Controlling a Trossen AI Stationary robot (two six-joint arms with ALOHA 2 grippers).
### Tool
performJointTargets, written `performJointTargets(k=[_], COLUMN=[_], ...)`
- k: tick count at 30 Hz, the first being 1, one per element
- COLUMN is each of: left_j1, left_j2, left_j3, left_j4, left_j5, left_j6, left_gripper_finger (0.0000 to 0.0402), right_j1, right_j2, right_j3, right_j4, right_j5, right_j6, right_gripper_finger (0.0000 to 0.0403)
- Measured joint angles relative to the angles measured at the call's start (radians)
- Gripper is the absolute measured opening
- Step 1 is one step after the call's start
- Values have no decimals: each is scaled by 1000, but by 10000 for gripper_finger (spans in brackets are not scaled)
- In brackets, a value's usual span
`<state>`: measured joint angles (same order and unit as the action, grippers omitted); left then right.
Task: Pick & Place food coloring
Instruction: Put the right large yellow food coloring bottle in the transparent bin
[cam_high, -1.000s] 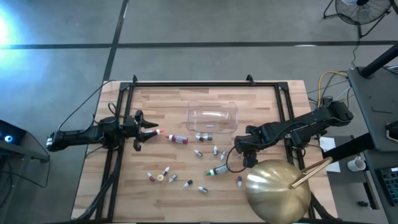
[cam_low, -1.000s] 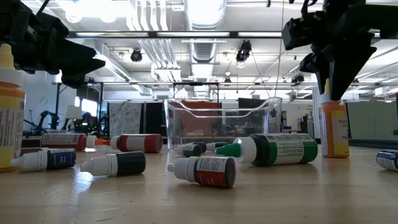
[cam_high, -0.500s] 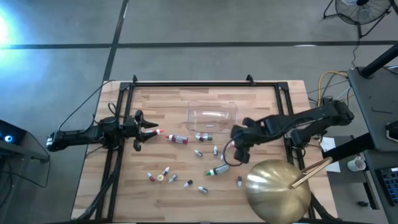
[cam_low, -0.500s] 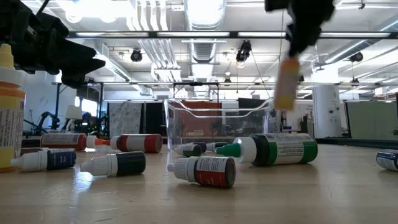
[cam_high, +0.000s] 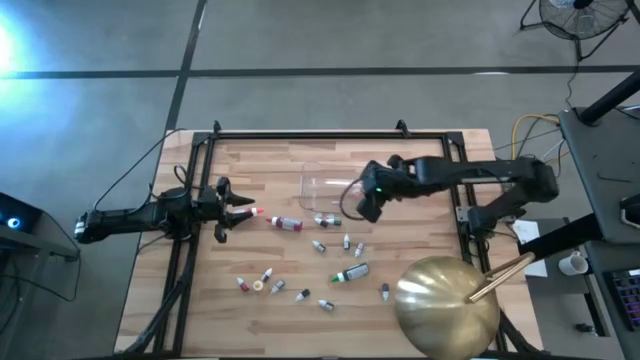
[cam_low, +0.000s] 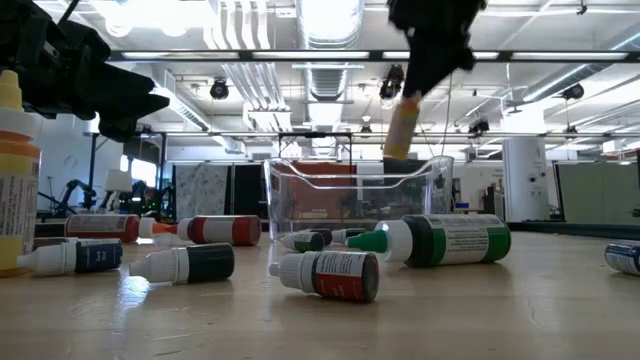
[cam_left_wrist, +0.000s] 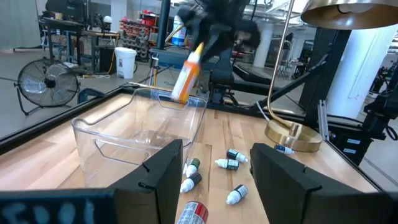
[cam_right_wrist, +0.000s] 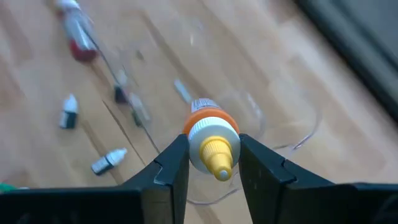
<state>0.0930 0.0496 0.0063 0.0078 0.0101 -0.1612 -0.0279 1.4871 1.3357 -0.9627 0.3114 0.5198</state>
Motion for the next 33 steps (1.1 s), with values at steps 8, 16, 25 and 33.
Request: performJointTargets(k=[8,16,25,33], left_j1=[0,0,0,0], left_j2=[0,0,0,0], left_j3=[0,0,0,0], left_j4=[0,0,0,0], left_j5=[0,0,0,0], left_j6=[0,0,0,0], left_gripper_finger=[163,163,163,163], right_j1=[-43,-42,-42,-43], right_j2=[139,197,194,197], right_j3=[-13,-15,-17,-25], right_j4=[-8,-32,-33,-32], right_j5=[-104,-111,-111,-129], right_j6=[-16,2,5,5], right_gripper_finger=[107,123,125,160])
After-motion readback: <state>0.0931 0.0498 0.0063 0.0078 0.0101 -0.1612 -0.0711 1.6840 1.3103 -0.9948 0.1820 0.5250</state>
